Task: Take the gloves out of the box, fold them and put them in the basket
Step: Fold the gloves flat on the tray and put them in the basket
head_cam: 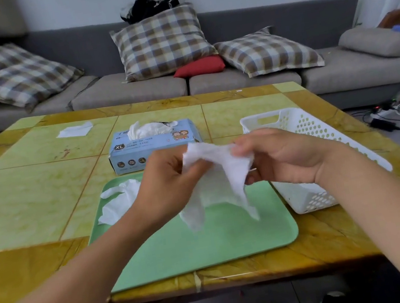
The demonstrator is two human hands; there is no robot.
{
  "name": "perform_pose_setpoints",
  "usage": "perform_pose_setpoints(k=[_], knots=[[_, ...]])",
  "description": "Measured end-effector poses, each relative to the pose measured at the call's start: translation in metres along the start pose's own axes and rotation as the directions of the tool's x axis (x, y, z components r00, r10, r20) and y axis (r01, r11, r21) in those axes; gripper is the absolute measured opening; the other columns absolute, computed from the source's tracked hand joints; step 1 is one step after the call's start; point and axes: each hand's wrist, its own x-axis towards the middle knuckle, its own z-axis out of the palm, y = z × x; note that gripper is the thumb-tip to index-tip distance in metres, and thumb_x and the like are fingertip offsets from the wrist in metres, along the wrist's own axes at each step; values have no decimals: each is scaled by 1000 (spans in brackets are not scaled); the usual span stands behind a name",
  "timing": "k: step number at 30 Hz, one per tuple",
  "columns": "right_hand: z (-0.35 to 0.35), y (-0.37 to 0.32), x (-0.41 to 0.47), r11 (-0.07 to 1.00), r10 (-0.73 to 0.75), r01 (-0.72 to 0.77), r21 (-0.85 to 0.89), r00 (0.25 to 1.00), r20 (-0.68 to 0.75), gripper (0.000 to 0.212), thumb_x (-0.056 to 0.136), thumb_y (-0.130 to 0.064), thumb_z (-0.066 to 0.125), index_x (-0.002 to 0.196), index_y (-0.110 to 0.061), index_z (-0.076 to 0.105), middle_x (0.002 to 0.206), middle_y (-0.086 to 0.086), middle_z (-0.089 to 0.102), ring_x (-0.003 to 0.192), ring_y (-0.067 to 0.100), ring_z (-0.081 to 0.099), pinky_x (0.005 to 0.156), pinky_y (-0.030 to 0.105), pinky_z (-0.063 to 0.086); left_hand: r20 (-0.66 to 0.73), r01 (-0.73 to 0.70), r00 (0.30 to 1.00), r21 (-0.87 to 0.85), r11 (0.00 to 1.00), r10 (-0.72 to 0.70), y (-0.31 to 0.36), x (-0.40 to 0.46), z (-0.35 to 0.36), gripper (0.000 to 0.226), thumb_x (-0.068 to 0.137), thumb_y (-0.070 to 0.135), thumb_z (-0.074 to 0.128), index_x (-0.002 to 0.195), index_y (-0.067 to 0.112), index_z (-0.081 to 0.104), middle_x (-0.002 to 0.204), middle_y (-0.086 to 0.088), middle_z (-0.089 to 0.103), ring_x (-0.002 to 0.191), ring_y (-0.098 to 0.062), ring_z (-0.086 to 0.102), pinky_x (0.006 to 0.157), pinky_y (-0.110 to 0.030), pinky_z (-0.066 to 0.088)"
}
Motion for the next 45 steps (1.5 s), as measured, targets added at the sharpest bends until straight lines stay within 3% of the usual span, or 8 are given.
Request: perform_pose_setpoints(k=[3, 5, 9, 15, 31, 39, 43, 45], knots=[[-5, -10, -9, 997, -59, 59, 41, 998, 10, 97, 63, -70, 82, 134, -7, 62, 128, 20, 63, 112, 28, 61, 96, 38, 48, -119, 142, 980, -155, 978, -161, 26, 23, 1, 26, 93, 27, 69, 74, 10, 71, 70, -6, 72, 59, -10, 60, 55, -26, 49], [-2, -12, -16, 997, -65, 65, 39, 998, -10, 84, 55, -61, 91, 122, -15, 72, 124, 12, 70, 114, 24, 66, 94, 35, 54, -133, 155, 974, -201, 967, -184, 41, 37, 6, 25, 93, 27, 71, 76, 8, 71, 66, -3, 71, 58, -10, 59, 54, -24, 49], [10, -29, -27, 977, -132, 167, 129, 960, -246, 39, 80, -27, 75, 114, -8, 73, 114, 13, 75, 102, 22, 73, 86, 30, 59, -70, 124, 986, -278, 953, -149, 70, 57, 20, 12, 92, 17, 72, 81, 16, 76, 70, 4, 75, 60, -7, 67, 54, -22, 52], [-23, -63, -60, 944, -258, 329, 42, 809, -529, 26, 94, -19, 68, 115, -5, 72, 111, 15, 75, 100, 27, 74, 83, 35, 60, 98, 164, 986, -380, 910, -137, 108, 84, 39, 7, 91, 20, 73, 90, 15, 78, 86, -5, 79, 77, -17, 75, 66, -28, 60], [-125, -77, -92, 978, -209, 174, -118, 758, -618, 28, 91, -19, 71, 118, -8, 73, 114, 13, 75, 97, 24, 72, 87, 36, 59, 299, 394, 910, -414, 820, -286, 110, 154, 115, 26, 89, 27, 76, 106, 8, 77, 95, -4, 79, 87, -19, 76, 75, -31, 63], [-175, -73, -42, 957, -285, 256, -136, 755, -591, 29, 91, -18, 71, 119, -8, 72, 117, 11, 74, 113, 28, 69, 101, 42, 53, 228, 271, 955, -419, 867, -189, 76, 201, 122, 24, 88, 21, 76, 108, 7, 76, 102, -5, 78, 93, -18, 75, 82, -30, 62], [-185, -29, -39, 948, -317, 234, -216, 768, -556, 21, 90, -8, 70, 111, -7, 73, 110, 10, 76, 105, 23, 72, 94, 35, 57, 343, 242, 925, -211, 947, -160, 37, 190, 136, 38, 78, 31, 85, 100, 2, 75, 99, -18, 76, 81, -22, 68, 85, -41, 57], [-188, 2, -44, 945, -268, 121, -303, 815, -514, 29, 85, -1, 74, 114, -5, 72, 111, 12, 76, 104, 22, 71, 97, 36, 57, 398, 142, 910, -41, 989, -115, 18, 174, 144, 21, 78, 28, 86, 88, 11, 79, 82, -15, 74, 68, -18, 58, 66, -31, 52]])
